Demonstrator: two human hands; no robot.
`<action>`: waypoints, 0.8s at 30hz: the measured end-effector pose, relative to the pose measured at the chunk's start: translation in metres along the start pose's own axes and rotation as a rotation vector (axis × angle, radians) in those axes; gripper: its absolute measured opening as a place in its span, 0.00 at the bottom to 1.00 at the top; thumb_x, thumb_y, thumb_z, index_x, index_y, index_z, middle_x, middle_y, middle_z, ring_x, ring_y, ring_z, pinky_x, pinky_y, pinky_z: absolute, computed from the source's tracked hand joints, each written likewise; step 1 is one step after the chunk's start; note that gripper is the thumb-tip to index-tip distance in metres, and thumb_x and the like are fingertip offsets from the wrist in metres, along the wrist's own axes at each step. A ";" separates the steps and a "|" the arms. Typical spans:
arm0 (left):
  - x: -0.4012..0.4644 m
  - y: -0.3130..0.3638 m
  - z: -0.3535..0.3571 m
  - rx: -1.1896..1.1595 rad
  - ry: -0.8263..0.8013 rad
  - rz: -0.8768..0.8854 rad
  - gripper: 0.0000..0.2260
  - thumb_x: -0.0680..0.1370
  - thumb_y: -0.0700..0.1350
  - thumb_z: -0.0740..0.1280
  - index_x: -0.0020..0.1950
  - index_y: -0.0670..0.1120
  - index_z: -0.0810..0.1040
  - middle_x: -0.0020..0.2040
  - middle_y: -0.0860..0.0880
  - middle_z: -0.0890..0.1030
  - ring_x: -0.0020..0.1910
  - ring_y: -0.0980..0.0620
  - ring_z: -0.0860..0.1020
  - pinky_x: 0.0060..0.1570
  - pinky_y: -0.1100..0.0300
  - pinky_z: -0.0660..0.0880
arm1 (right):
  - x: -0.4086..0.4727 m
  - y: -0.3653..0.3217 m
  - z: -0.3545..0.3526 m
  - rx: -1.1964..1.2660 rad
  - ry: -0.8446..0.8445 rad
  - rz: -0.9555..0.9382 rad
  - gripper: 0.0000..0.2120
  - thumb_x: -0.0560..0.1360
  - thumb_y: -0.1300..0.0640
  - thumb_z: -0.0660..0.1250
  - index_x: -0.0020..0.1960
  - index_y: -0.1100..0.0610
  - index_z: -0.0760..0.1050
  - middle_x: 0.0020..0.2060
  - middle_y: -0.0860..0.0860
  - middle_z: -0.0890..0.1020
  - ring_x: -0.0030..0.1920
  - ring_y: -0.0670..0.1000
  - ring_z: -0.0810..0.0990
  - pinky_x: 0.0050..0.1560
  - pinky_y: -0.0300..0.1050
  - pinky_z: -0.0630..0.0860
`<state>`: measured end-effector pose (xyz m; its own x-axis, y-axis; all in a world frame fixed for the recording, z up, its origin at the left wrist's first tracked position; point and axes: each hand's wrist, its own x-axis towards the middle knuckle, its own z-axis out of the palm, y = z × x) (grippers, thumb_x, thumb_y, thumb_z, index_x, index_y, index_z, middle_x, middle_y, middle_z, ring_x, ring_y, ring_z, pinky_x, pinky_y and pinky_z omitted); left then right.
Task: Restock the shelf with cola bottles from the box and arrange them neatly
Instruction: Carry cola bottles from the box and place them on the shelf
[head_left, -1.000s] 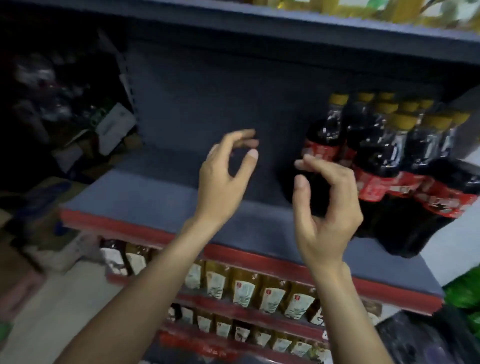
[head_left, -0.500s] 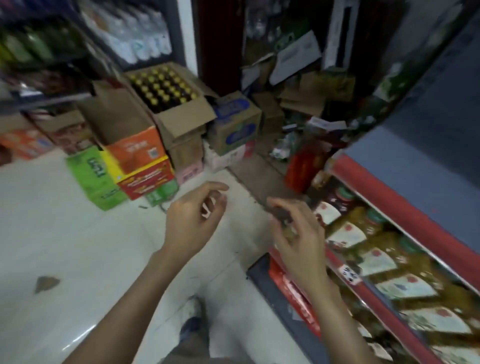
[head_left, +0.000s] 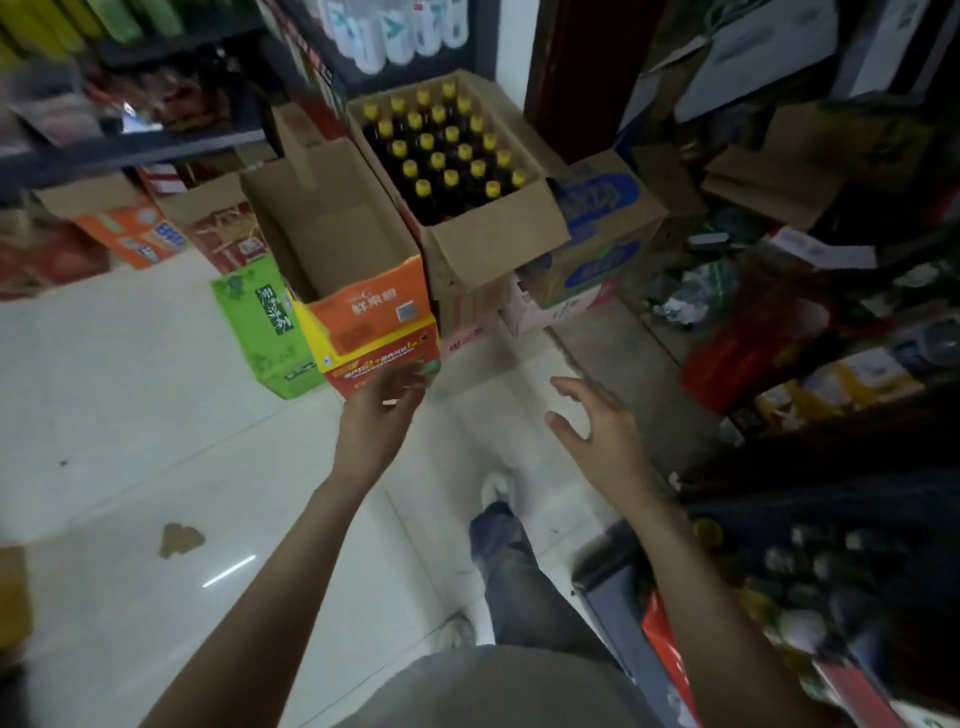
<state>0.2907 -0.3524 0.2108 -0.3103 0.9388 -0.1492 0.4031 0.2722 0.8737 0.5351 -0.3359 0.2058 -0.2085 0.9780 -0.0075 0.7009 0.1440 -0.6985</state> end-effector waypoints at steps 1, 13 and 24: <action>0.024 0.000 0.002 0.005 0.002 0.004 0.08 0.77 0.37 0.66 0.53 0.48 0.78 0.48 0.51 0.82 0.47 0.52 0.80 0.42 0.70 0.74 | 0.026 0.002 0.002 -0.006 -0.005 0.004 0.17 0.76 0.58 0.69 0.64 0.58 0.75 0.57 0.55 0.80 0.58 0.56 0.77 0.57 0.50 0.74; 0.309 0.004 0.005 0.323 0.058 -0.034 0.12 0.74 0.45 0.69 0.57 0.45 0.78 0.52 0.44 0.81 0.52 0.45 0.79 0.46 0.56 0.72 | 0.343 -0.012 0.027 0.100 0.007 -0.102 0.10 0.78 0.63 0.64 0.58 0.59 0.78 0.49 0.52 0.82 0.48 0.52 0.81 0.46 0.47 0.77; 0.505 -0.060 0.046 0.741 -0.169 0.214 0.30 0.72 0.52 0.72 0.71 0.45 0.68 0.65 0.45 0.75 0.66 0.42 0.68 0.62 0.51 0.64 | 0.529 0.032 0.159 -0.380 -0.056 -0.166 0.23 0.71 0.64 0.70 0.65 0.59 0.74 0.58 0.57 0.78 0.60 0.60 0.74 0.57 0.58 0.72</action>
<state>0.1497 0.1148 0.0615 -0.0505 0.9898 -0.1332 0.9264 0.0963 0.3640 0.3386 0.1625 0.0662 -0.3690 0.9287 0.0370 0.8543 0.3546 -0.3801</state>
